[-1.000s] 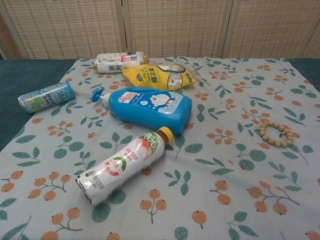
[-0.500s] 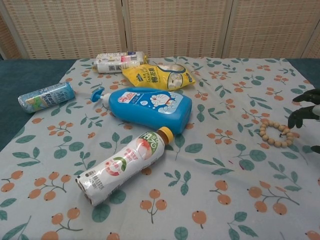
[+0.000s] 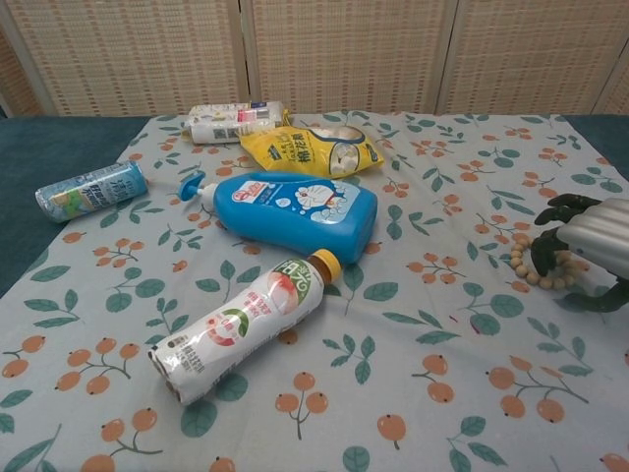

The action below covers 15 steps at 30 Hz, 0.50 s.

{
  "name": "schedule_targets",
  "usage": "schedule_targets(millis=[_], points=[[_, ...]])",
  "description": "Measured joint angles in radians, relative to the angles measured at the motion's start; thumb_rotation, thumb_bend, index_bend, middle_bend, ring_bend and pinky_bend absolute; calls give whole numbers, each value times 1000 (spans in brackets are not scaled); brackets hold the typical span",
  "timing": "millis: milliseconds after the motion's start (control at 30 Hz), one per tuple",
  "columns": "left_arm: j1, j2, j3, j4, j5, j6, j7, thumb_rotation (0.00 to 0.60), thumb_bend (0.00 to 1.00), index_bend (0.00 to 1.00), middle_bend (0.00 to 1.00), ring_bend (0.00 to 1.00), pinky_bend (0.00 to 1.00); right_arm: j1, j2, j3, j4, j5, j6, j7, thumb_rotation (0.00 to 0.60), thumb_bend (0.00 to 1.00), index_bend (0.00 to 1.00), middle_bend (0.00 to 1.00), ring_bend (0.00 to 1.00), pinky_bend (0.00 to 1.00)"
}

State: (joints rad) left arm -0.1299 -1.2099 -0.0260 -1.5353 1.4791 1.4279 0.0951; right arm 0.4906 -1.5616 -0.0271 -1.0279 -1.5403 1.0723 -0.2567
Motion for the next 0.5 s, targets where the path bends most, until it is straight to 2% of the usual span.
schedule_targets(millis=[167, 267, 500], points=[[-1, 1, 0, 1, -3, -5, 0, 600, 434, 0, 0, 0, 102, 3, -22, -5, 29, 2, -20, -7, 600, 246, 522, 436, 174, 88], [-1, 2, 0, 1, -4, -6, 2, 600, 436, 0, 0, 0, 102, 2, -36, -6, 48, 6, -27, -9, 600, 260, 597, 490, 240, 123], [-2, 1, 0, 1, -6, -8, 8, 600, 440, 0, 0, 0, 102, 1, -43, -1, 52, 8, -24, 26, 600, 403, 739, 622, 402, 229]])
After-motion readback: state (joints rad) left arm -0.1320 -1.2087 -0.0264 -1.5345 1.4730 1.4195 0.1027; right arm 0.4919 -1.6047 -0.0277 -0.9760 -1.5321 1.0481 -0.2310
